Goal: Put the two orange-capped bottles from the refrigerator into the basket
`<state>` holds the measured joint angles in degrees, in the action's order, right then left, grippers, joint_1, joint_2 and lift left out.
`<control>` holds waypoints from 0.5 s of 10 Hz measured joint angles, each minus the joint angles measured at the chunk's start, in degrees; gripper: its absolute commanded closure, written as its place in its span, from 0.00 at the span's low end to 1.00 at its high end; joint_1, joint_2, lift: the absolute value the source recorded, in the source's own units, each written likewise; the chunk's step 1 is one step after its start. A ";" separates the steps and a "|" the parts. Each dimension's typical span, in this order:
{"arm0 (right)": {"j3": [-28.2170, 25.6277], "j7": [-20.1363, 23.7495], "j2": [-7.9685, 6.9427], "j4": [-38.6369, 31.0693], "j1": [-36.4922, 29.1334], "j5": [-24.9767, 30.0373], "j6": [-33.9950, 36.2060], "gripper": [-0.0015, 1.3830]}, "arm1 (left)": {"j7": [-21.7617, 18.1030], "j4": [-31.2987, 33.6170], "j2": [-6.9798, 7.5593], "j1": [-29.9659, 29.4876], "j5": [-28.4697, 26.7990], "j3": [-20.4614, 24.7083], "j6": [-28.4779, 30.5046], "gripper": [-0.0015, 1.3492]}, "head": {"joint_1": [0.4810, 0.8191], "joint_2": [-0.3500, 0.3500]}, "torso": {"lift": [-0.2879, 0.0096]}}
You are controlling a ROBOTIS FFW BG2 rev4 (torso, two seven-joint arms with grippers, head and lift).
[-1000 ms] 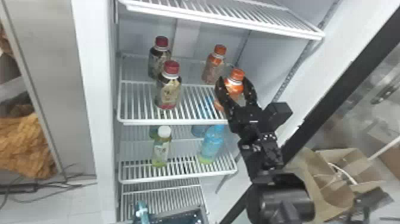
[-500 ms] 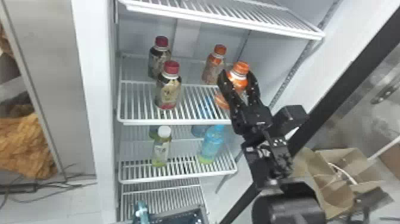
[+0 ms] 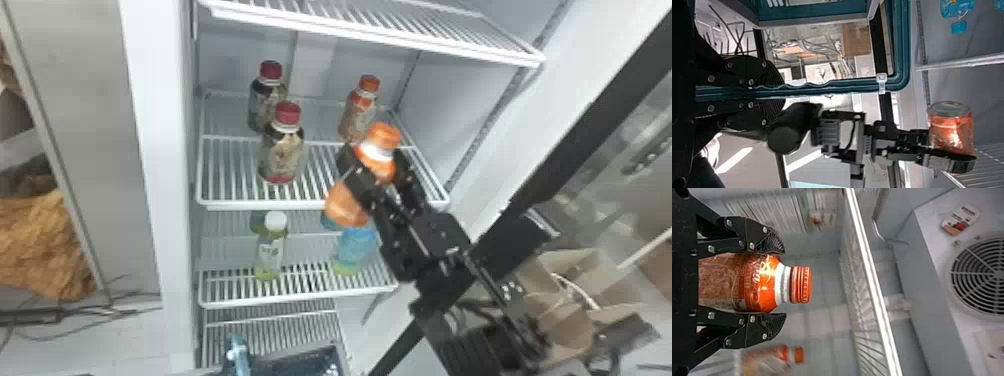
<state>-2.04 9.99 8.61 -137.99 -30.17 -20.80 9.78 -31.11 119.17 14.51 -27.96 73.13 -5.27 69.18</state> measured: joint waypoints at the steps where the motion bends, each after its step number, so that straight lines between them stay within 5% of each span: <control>1: 0.33 0.41 0.00 -5.29 -4.03 -1.71 5.24 0.65 | 0.00 0.00 -0.02 0.04 -0.01 0.01 0.00 0.90 | 0.63 0.00 | 0.83; 5: -1.65 3.52 -0.05 -19.25 -12.24 -2.57 30.21 0.65 | 0.00 0.00 -0.09 0.12 -0.01 0.02 0.00 0.90 | 0.63 0.00 | 0.83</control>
<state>-3.69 13.51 8.57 -157.24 -42.42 -23.37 39.98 -31.11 119.17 14.42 -27.84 73.12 -5.25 69.18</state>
